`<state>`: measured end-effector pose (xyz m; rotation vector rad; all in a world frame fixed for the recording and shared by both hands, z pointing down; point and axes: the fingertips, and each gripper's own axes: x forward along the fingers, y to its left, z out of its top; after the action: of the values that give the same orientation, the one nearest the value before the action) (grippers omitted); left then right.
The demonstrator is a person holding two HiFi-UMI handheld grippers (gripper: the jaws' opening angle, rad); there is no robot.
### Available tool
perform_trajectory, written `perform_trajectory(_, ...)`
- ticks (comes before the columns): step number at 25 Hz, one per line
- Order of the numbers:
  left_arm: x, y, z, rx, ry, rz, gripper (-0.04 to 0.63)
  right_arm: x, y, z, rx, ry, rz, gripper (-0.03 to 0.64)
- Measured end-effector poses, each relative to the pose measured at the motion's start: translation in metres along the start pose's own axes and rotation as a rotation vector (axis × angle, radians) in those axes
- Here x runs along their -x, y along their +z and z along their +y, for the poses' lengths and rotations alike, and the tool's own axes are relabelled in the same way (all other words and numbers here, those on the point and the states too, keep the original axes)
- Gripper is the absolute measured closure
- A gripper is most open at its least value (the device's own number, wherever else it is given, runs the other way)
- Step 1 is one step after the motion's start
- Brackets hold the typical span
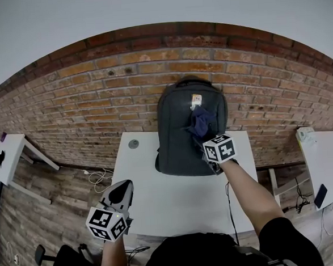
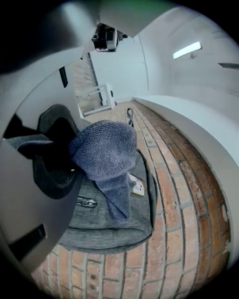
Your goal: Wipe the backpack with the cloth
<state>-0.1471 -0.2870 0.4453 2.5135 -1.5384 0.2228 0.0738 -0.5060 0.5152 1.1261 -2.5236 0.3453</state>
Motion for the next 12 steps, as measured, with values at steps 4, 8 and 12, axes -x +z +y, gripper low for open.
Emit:
perform_trajectory(4, 0.001, -0.002, 0.002, 0.009, 0.005, -0.004, 0.6, 0.011, -0.025, 0.01, -0.066, 0.018, -0.017, 0.557)
perform_trajectory(8, 0.002, -0.006, 0.001, 0.01, 0.005, 0.007, 0.6, 0.023, -0.053, 0.022, -0.123, 0.032, -0.049, 0.557)
perform_trajectory(12, 0.002, -0.005, 0.003, 0.011, 0.005, 0.011, 0.6, 0.032, -0.066, 0.031, -0.101, 0.015, -0.058, 0.557)
